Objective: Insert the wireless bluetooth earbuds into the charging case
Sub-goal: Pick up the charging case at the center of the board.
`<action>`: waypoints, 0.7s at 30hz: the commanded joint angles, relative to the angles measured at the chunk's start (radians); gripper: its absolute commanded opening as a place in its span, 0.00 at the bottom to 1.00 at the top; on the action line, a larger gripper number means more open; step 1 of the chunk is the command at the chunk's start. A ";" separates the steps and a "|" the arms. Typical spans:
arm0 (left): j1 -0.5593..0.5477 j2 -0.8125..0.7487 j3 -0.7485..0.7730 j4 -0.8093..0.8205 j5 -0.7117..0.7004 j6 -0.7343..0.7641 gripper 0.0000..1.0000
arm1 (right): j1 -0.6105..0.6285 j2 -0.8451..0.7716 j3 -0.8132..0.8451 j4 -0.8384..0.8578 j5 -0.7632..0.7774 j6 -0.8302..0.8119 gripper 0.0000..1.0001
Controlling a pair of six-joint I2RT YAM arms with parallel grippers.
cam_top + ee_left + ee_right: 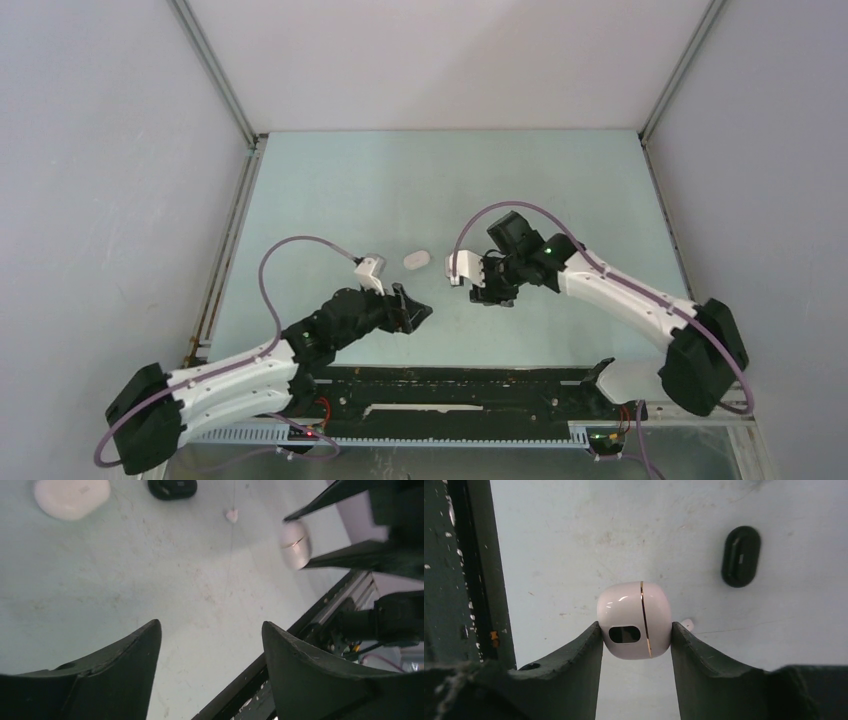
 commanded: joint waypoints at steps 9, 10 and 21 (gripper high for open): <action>0.004 0.372 0.078 0.477 0.342 -0.129 0.81 | 0.068 -0.111 -0.087 0.130 0.054 0.095 0.39; 0.004 0.407 0.095 0.491 0.368 -0.137 0.82 | 0.072 -0.114 -0.087 0.132 0.056 0.097 0.39; 0.042 0.794 0.160 0.983 0.575 -0.420 0.57 | 0.075 -0.144 -0.089 0.139 0.030 0.110 0.38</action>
